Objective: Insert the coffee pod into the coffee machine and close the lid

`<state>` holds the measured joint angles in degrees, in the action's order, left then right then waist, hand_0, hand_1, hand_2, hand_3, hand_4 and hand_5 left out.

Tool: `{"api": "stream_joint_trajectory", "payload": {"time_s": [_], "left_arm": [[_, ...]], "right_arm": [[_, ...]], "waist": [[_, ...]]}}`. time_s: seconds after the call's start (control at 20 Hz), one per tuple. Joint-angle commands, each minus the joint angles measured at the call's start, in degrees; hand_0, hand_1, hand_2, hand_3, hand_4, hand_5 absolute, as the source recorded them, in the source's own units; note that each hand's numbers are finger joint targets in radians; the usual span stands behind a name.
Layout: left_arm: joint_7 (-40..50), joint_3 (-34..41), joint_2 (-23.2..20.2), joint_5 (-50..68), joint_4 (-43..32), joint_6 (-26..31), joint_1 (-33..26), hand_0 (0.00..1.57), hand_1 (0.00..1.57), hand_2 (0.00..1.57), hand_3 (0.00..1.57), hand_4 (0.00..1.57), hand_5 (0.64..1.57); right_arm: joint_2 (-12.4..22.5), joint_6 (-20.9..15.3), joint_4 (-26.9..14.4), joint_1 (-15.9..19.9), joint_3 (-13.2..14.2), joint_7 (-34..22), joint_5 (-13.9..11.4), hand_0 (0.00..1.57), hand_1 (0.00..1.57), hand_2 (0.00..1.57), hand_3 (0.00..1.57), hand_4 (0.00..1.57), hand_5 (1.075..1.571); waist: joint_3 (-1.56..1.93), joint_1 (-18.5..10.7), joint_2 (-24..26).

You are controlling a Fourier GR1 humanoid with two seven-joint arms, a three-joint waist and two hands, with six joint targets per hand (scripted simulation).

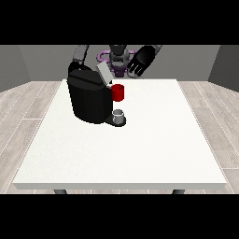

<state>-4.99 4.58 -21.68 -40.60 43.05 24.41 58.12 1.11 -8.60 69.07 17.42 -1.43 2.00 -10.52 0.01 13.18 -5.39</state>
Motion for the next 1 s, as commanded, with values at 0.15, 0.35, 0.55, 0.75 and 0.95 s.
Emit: {"api": "stream_joint_trajectory", "payload": {"time_s": [0.15, 0.35, 0.55, 0.75, 0.95], "left_arm": [[0.39, 3.23, -4.4, 0.92, -2.89, 2.19, 5.77, 1.17, 1.17, 1.25, 1.27, 0.48, 1.571], [3.01, 2.87, -2.82, 0.01, -2.61, 0.7, 8.01, 1.25, 1.25, 1.3, 1.25, 0.48, 1.571], [1.95, 3.35, -4.6, -0.12, -3.33, 1.28, 11.31, 1.27, 1.27, 1.3, 1.26, 0.47, 1.571], [3.16, 3.97, -4.72, -0.58, -5.33, 0.02, 11.23, 1.2, 1.2, 1.29, 1.25, 0.49, 1.571], [2.1, 1.14, -1.15, -2.02, -3.47, -1.08, 10.74, 1.17, 1.17, 1.24, 1.22, 0.46, 1.571]], "right_arm": [[0.35, 1.02, 5.62, 1.64, -0.93, -2.88, 0.06, 0.0, 0.0, 0.0, 0.0, 0.0, 1.571], [1.55, 0.57, 4.72, 2.11, 0.52, -1.15, -0.08, 0.0, 0.0, 0.0, 0.0, 0.0, 1.571], [1.45, -1.13, 5.82, 5.98, 1.76, -3.33, -0.22, 0.0, 0.0, 0.0, 0.0, 0.26, 1.571], [1.09, 0.73, 7.24, 4.38, 0.68, -2.25, 0.67, 0.0, 0.0, 0.0, 0.0, 0.0, 1.571], [0.9, -2.09, 4.34, 5.51, 2.55, -0.06, -0.05, 0.0, 0.0, 0.0, 0.0, 0.15, 1.571]], "waist": [[-0.02, 4.5, -2.85], [0.0, 4.03, -4.73], [0.0, 4.75, -7.78], [0.0, 6.66, -8.96], [0.01, 3.61, -9.75]]}}
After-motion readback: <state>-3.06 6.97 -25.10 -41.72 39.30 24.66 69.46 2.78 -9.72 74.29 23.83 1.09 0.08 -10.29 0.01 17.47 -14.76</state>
